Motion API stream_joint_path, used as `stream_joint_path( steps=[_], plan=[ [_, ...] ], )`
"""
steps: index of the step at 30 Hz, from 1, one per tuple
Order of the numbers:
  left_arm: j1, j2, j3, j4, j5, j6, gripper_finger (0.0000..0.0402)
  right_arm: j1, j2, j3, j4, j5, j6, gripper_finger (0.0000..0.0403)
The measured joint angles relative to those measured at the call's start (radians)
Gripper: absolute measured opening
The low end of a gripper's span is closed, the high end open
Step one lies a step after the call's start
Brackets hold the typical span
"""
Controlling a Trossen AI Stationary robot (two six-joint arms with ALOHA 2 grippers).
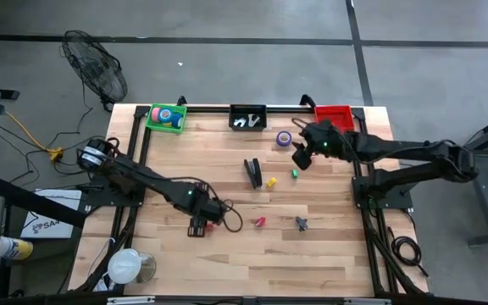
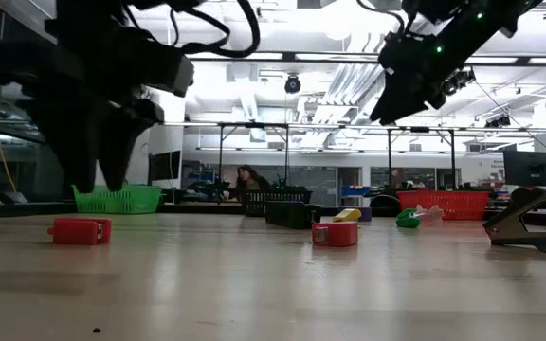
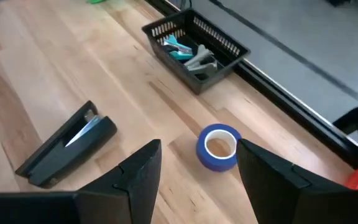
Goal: Pick and place Stapler, Stapler remover, tape
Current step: Put the left red stapler in the red bin
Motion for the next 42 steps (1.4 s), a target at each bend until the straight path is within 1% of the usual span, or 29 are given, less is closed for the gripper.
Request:
stream_joint_path(
  steps=[2, 7, 12, 17, 22, 26, 29, 35, 42],
  plan=[
    [-0.016, 0.000, 0.000, 0.002, 0.020, -0.032, 0.0199, 0.041, 0.000, 0.000, 0.000, 0.034, 0.001, 0.0200],
    [-0.053, 0.000, 0.000, 0.040, 0.033, -0.110, 0.0199, 0.129, 0.000, 0.000, 0.000, 0.090, 0.023, 0.0200],
    [-0.083, 0.000, 0.000, 0.101, 0.040, -0.119, 0.0199, 0.203, 0.001, 0.000, 0.000, 0.139, 0.034, 0.0199],
    [-0.090, 0.000, 0.000, 0.107, 0.038, -0.131, 0.0199, 0.258, 0.001, 0.000, 0.000, 0.186, 0.048, 0.0199],
    [-0.088, 0.014, 0.000, 0.114, 0.010, -0.143, 0.0199, 0.306, 0.001, 0.000, 0.001, 0.223, 0.071, 0.0200],
    [-0.088, 0.041, 0.000, 0.121, 0.016, -0.143, 0.0199, 0.340, 0.002, 0.000, 0.003, 0.247, 0.076, 0.0199],
    [-0.088, 0.056, 0.001, 0.134, 0.039, -0.143, 0.0199, 0.360, 0.002, 0.000, -0.001, 0.267, 0.095, 0.0200],
    [-0.088, 0.073, -0.026, 0.151, 0.045, -0.144, 0.0199, 0.390, 0.019, 0.000, 0.003, 0.293, 0.099, 0.0200],
    [-0.088, 0.090, -0.027, 0.147, 0.044, -0.148, 0.0199, 0.411, 0.050, 0.000, 0.013, 0.298, 0.101, 0.0199]
  ],
)
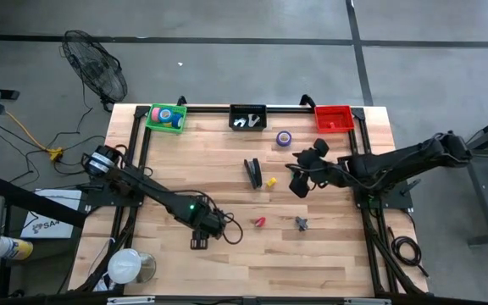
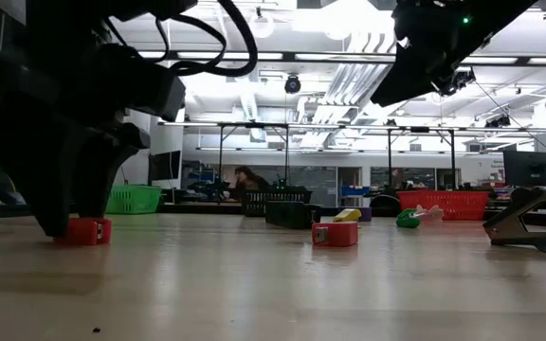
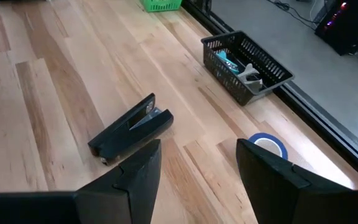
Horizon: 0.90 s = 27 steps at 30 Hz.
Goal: Pick and place Stapler, Stapler remover, tape
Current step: Put the left red stapler in the red bin
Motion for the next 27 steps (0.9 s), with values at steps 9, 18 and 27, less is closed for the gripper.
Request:
stream_joint_path(
  steps=[9, 18, 27],
  plan=[
    [0.000, 0.000, 0.001, 0.007, -0.011, 0.000, 0.0199, 0.004, 0.009, 0.000, 0.006, -0.006, 0.015, 0.0199],
    [0.000, 0.050, 0.006, 0.013, -0.001, -0.001, 0.0199, 0.006, 0.012, 0.000, 0.006, -0.011, 0.018, 0.0200],
    [0.000, 0.063, 0.005, 0.014, 0.004, 0.000, 0.0120, 0.006, 0.012, 0.000, 0.006, -0.026, 0.019, 0.0199]
  ],
)
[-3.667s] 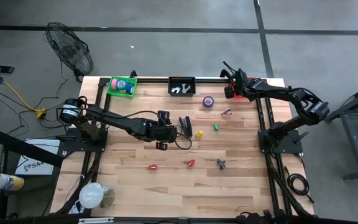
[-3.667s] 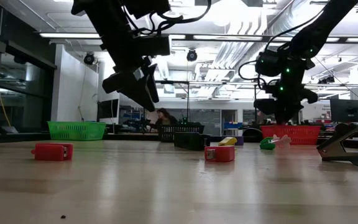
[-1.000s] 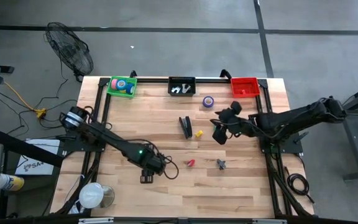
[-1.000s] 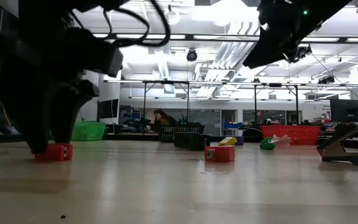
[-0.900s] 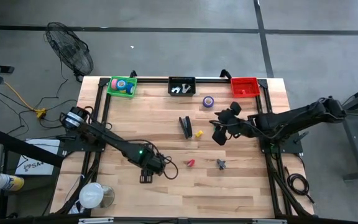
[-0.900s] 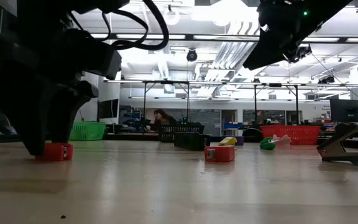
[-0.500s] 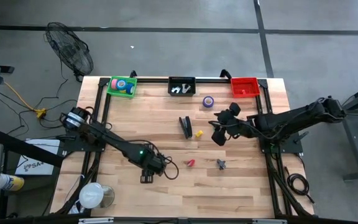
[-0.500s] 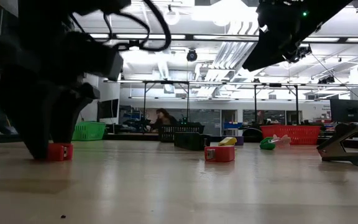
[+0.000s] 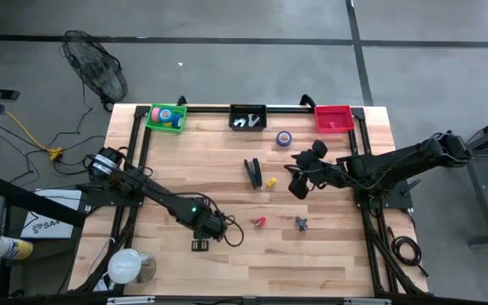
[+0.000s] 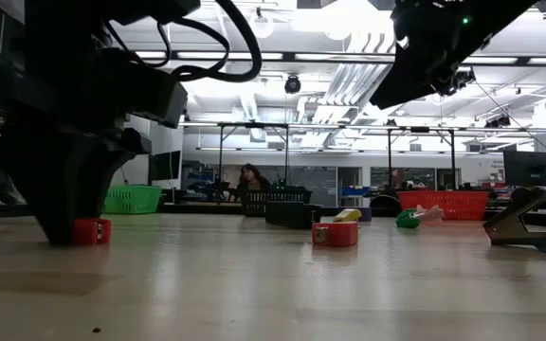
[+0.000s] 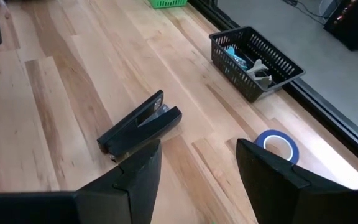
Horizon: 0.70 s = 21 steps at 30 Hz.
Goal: Pick and place Stapler, Stapler remover, tape
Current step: Put the left red stapler in the red bin
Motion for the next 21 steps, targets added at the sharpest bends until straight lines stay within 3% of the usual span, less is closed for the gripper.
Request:
stream_joint_path(
  steps=[5, 11, 17, 21],
  plan=[
    [0.000, 0.001, -0.001, 0.000, 0.000, 0.007, 0.0049, 0.001, 0.000, 0.000, 0.000, -0.035, 0.005, 0.0199],
    [-0.004, 0.005, 0.044, -0.031, -0.099, 0.039, 0.0050, 0.037, 0.005, -0.012, 0.047, -0.028, 0.026, 0.0200],
    [-0.017, 0.008, 0.138, -0.058, -0.532, 0.101, 0.0050, 0.077, 0.006, -0.189, 0.443, -0.099, 0.018, 0.0200],
    [-0.024, 0.009, 0.188, -0.066, -0.693, 0.135, 0.0050, 0.101, 0.006, -0.350, 0.772, -0.126, 0.062, 0.0199]
  ],
)
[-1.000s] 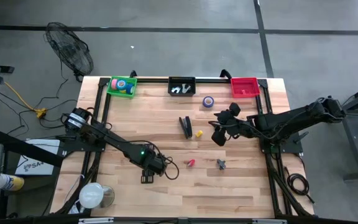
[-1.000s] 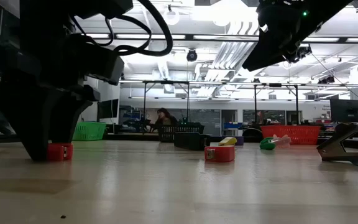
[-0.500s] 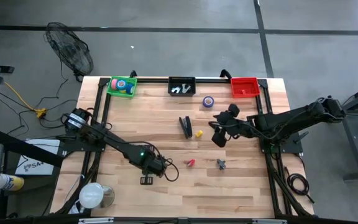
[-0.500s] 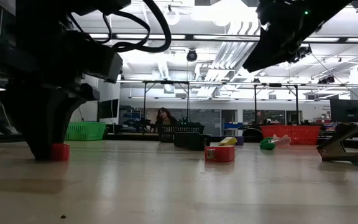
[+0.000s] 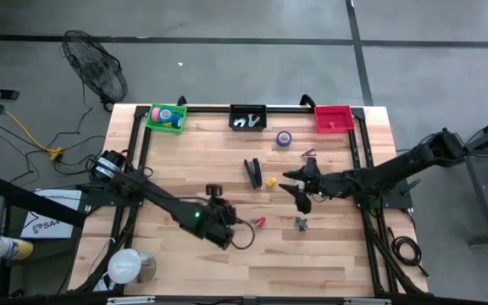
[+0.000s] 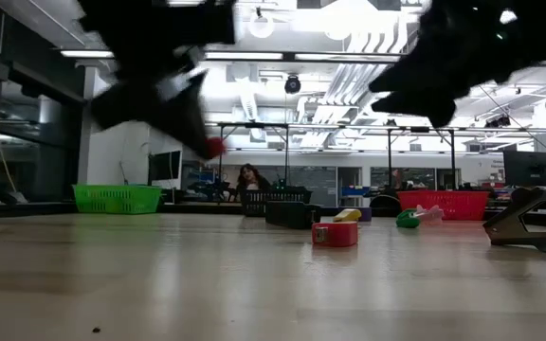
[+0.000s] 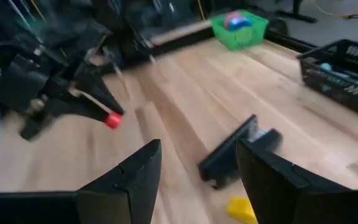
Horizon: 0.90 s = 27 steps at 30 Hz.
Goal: Pick and place Stapler, Stapler remover, tape
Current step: Put the left red stapler in the red bin
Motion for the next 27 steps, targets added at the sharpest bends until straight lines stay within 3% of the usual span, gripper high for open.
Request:
stream_joint_path(
  steps=[3, 7, 15, 20, 27],
  plan=[
    [0.005, -0.002, 0.021, 0.032, -0.102, 0.041, 0.0050, 0.022, 0.000, -0.100, 0.190, 0.050, 0.021, 0.0199],
    [0.004, -0.002, 0.032, 0.129, -0.226, 0.125, 0.0050, 0.056, 0.010, -0.167, 0.296, 0.142, 0.009, 0.0199],
    [0.014, -0.002, 0.033, 0.465, -0.498, 0.408, 0.0050, 0.103, 0.172, -0.089, 0.427, 0.270, -0.155, 0.0199],
    [0.037, -0.003, 0.033, 0.606, -0.547, 0.511, 0.0050, 0.099, 0.337, 0.014, 0.581, 0.301, -0.289, 0.0199],
    [0.074, -0.004, 0.033, 0.639, -0.564, 0.463, 0.0050, 0.099, 0.527, 0.166, 0.779, 0.338, -0.487, 0.0199]
  ],
)
